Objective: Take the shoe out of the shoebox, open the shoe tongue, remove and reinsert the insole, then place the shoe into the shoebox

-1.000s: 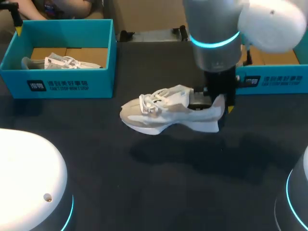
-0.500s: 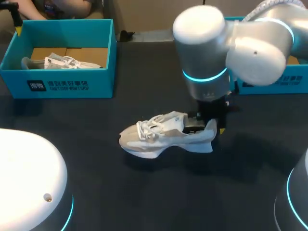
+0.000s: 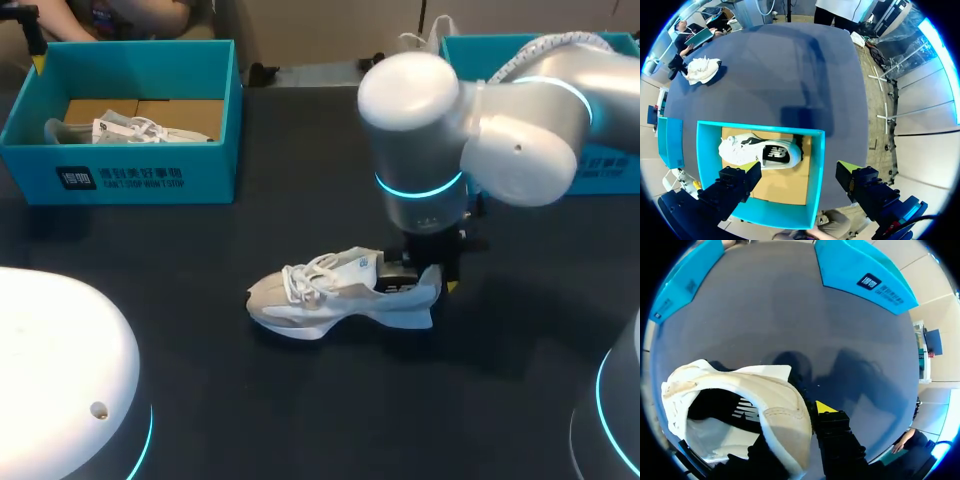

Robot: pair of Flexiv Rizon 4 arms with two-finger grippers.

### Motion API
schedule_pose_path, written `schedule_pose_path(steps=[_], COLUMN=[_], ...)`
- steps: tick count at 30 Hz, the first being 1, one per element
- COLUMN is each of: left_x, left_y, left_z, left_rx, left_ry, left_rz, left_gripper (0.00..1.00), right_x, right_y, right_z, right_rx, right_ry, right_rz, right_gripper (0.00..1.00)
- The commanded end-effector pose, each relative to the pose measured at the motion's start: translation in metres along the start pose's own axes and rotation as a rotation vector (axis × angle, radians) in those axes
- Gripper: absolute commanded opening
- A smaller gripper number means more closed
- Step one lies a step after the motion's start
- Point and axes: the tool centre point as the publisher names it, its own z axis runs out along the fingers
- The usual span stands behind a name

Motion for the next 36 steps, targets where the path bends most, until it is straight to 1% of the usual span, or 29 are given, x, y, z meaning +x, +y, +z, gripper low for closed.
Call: schedule_pose_path(steps=[1, 6, 11, 17, 18, 19, 20, 22, 26, 30, 35, 36], left_x=[0.000, 0.000, 0.000, 0.000, 0.000, 0.000, 0.000, 0.000, 0.000, 0.000, 0.000, 0.000], left_y=[0.000, 0.000, 0.000, 0.000, 0.000, 0.000, 0.000, 0.000, 0.000, 0.000, 0.000, 0.000], left_z=[-0.001, -0.001, -0.001, -0.001, -0.001, -0.001, -0.001, -0.001, -0.001, -0.001, -0.001, -0.001], left_rx=[0.000, 0.000, 0.000, 0.000, 0.000, 0.000, 0.000, 0.000, 0.000, 0.000, 0.000, 0.000], left_ry=[0.002, 0.002, 0.002, 0.002, 0.002, 0.002, 0.002, 0.002, 0.002, 0.002, 0.002, 0.002], left_rz=[0.000, 0.000, 0.000, 0.000, 0.000, 0.000, 0.000, 0.000, 0.000, 0.000, 0.000, 0.000], left_gripper=[1.00, 1.00, 1.00, 1.00, 1.00, 1.00, 1.00, 1.00, 1.00, 1.00, 1.00, 1.00], right_x=[0.003, 0.004, 0.006, 0.008, 0.008, 0.008, 0.007, 0.005, 0.001, 0.001, -0.001, -0.001], right_y=[0.001, 0.004, 0.008, 0.011, 0.011, 0.010, 0.009, 0.007, 0.003, 0.001, 0.004, 0.005], right_z=[0.016, 0.029, 0.041, 0.048, 0.048, 0.048, 0.047, 0.044, 0.035, 0.024, 0.011, 0.006], right_rx=[-0.007, 0.002, 0.006, 0.016, 0.021, 0.023, 0.023, 0.026, 0.028, 0.020, 0.009, 0.004], right_ry=[0.011, 0.023, 0.017, 0.016, 0.013, 0.016, 0.017, 0.028, 0.034, 0.035, 0.036, 0.036], right_rz=[0.007, 0.027, 0.009, -0.002, -0.005, -0.004, -0.003, 0.008, 0.034, 0.031, 0.038, 0.037], right_gripper=[0.00, 0.00, 0.00, 0.00, 0.04, 0.19, 0.24, 0.24, 0.33, 0.44, 0.46, 0.47])
